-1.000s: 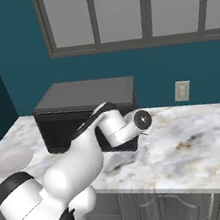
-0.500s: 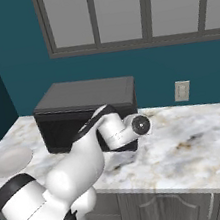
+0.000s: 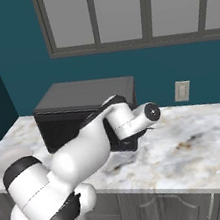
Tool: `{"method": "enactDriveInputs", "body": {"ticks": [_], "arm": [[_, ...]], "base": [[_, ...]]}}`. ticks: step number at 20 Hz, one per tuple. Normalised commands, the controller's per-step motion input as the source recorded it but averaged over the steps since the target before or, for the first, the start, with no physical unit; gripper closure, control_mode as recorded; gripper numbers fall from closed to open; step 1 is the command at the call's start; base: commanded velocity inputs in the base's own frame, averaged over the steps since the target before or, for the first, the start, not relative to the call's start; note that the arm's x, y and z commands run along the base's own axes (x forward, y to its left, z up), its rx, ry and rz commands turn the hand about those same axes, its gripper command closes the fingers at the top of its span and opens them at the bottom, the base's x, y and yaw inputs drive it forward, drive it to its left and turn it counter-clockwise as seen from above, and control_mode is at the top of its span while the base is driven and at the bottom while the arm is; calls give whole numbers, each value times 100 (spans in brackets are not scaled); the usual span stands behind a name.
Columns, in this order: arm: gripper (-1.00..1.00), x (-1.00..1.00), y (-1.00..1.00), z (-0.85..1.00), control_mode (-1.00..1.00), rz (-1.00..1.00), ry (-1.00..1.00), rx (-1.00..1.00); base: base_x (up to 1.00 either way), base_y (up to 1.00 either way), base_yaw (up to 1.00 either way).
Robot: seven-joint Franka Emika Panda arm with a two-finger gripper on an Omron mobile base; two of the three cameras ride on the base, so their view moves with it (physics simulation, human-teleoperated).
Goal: Pull the toaster oven rack outwards. Pick up the baguette from the plate and place it on the toaster oven rack. Close the toaster oven door fully and set the temperature to the lowest setting.
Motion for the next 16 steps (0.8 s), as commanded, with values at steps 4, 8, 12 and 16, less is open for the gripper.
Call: {"method": "enactDriveInputs", "body": {"ticks": [4, 8, 12, 16], "arm": [[100, 12, 46, -4, -100, 7, -42, -47], [100, 8, 63, -14, -100, 0, -47, -52], [100, 31, 51, -10, -100, 1, -43, -51], [100, 34, 31, -13, -100, 5, -42, -51]], "base": [[0, 0, 0], [0, 0, 0], [0, 0, 0], [0, 0, 0]]}}
